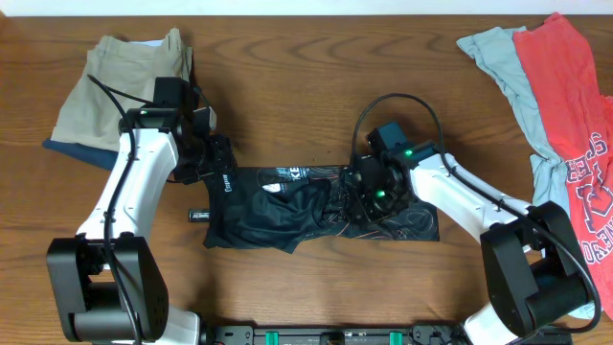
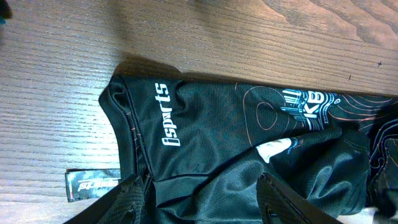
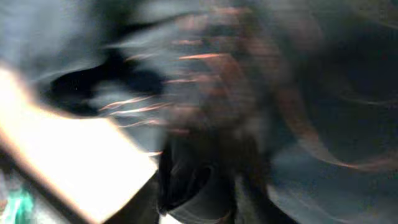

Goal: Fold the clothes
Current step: 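Fold the strip's right end leftward over the middle with the right gripper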

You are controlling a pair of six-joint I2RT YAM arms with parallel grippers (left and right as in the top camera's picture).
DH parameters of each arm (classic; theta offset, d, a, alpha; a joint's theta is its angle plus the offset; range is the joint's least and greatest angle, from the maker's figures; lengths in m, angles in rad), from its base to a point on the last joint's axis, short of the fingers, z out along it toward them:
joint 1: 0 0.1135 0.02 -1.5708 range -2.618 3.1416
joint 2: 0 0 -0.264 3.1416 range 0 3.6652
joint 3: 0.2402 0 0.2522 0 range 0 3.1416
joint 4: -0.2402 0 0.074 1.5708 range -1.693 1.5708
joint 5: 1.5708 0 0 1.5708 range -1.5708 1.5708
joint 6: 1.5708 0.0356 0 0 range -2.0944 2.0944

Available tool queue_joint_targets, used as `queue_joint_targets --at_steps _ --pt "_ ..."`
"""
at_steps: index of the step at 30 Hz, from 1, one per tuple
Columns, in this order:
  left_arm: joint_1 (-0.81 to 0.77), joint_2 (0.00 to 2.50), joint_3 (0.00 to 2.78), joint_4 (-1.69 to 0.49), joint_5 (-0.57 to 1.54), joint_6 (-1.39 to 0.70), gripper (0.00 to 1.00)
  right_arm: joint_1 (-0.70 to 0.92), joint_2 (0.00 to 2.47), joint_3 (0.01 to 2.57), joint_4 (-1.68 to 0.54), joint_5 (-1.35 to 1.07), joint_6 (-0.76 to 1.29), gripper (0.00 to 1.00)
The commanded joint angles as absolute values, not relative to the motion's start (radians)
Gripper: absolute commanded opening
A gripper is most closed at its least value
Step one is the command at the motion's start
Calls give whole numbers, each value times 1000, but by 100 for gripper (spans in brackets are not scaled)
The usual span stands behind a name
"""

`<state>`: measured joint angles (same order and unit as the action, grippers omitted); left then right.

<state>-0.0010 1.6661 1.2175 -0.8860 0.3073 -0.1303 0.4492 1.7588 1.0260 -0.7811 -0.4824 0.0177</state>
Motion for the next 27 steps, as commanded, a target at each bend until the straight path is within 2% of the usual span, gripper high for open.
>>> queue_joint_targets --at_steps 1,3,9,11,16,18,21,27 --pt "4 1657 1214 -889 298 -132 60 446 1754 1024 -777 -682 -122 59" --pt "4 1657 1214 -889 297 -132 60 446 1754 1024 -774 -682 -122 62" --pt "4 1657 1214 -889 297 -132 60 445 1754 1029 -759 -632 -115 63" --pt "4 1657 1214 -889 297 -132 71 440 1751 1045 -764 -567 -65 66" --pt "4 1657 1214 -910 297 -132 78 418 1696 1126 -828 -322 32 69" --pt "4 1660 1214 -935 294 -131 86 409 1664 1159 -854 -231 66 73" --pt "4 1664 1192 -945 250 -131 90 392 1620 1180 -862 -145 111 78" --pt "4 1697 1121 -906 182 -130 94 342 1601 1180 -881 -134 127 79"
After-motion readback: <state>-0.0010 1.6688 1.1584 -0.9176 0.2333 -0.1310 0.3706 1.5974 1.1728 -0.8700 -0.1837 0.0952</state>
